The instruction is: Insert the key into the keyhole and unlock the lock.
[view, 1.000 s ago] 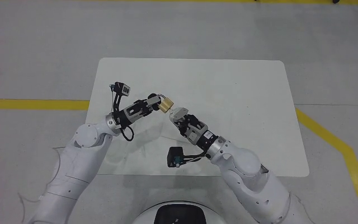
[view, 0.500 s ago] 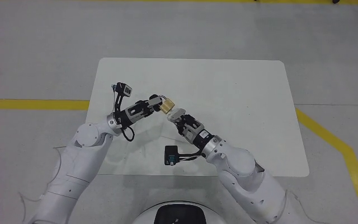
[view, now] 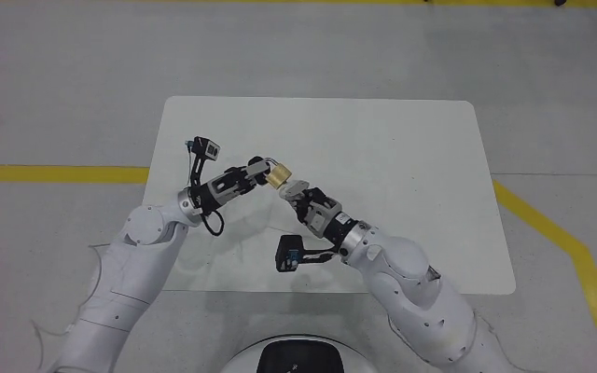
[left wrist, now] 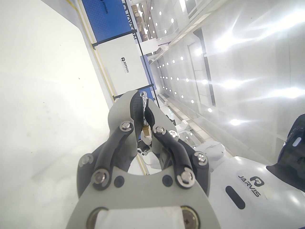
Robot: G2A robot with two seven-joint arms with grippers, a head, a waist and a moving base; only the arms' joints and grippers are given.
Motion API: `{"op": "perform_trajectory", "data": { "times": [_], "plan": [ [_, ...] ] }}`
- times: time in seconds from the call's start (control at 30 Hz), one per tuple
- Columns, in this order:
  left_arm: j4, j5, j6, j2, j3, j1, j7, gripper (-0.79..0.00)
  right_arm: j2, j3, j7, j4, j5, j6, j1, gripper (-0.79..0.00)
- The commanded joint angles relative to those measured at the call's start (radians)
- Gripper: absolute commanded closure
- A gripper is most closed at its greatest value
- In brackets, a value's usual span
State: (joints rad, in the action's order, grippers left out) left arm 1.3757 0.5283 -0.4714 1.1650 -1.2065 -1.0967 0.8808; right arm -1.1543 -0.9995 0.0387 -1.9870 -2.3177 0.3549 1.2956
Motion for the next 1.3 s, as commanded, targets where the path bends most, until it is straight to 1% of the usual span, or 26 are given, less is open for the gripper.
{"op": "perform_trajectory", "data": {
  "times": [0.0,0.07,0.2,0.47,0.73,0.9,1.1,1.13,1.17,1.2,1.27],
  "plan": [
    [0.007,-0.005,-0.014,0.0,-0.001,-0.001,0.009,0.0,-0.002,-0.016,0.012,0.013,0.074,0.012,0.002,0.0],
    [0.011,-0.019,-0.035,0.0,-0.002,-0.003,0.012,0.0,-0.005,-0.035,0.028,0.03,0.17,0.038,-0.005,0.0],
    [0.015,-0.022,-0.051,0.0,-0.005,-0.008,0.009,0.0,-0.008,-0.067,0.06,0.062,0.297,0.07,-0.019,0.0],
    [0.018,-0.031,-0.063,0.0,-0.01,-0.01,0.007,0.0,-0.007,-0.103,0.12,0.099,0.421,0.115,-0.024,0.0],
    [0.03,-0.078,-0.078,-0.002,-0.017,-0.015,-0.008,0.0,-0.004,-0.142,0.178,0.157,0.59,0.234,-0.045,0.0],
    [0.041,-0.11,-0.082,-0.003,-0.02,-0.02,-0.022,0.0,-0.001,-0.16,0.194,0.176,0.658,0.277,-0.049,0.0],
    [0.049,-0.13,-0.083,-0.004,-0.023,-0.024,-0.035,0.0,0.001,-0.165,0.192,0.183,0.676,0.288,-0.051,0.0],
    [0.051,-0.133,-0.082,-0.005,-0.023,-0.024,-0.034,0.0,0.001,-0.164,0.191,0.184,0.679,0.292,-0.052,-0.043],
    [0.052,-0.135,-0.081,-0.005,-0.023,-0.025,-0.036,0.0,0.001,-0.163,0.188,0.187,0.682,0.296,-0.054,-0.363],
    [0.053,-0.136,-0.081,-0.005,-0.024,-0.025,-0.037,0.0,0.002,-0.163,0.185,0.188,0.684,0.297,-0.056,-0.785],
    [0.054,-0.137,-0.079,-0.005,-0.024,-0.025,-0.038,0.0,0.003,-0.167,0.173,0.193,0.679,0.294,-0.061,-0.785]
  ]
}}
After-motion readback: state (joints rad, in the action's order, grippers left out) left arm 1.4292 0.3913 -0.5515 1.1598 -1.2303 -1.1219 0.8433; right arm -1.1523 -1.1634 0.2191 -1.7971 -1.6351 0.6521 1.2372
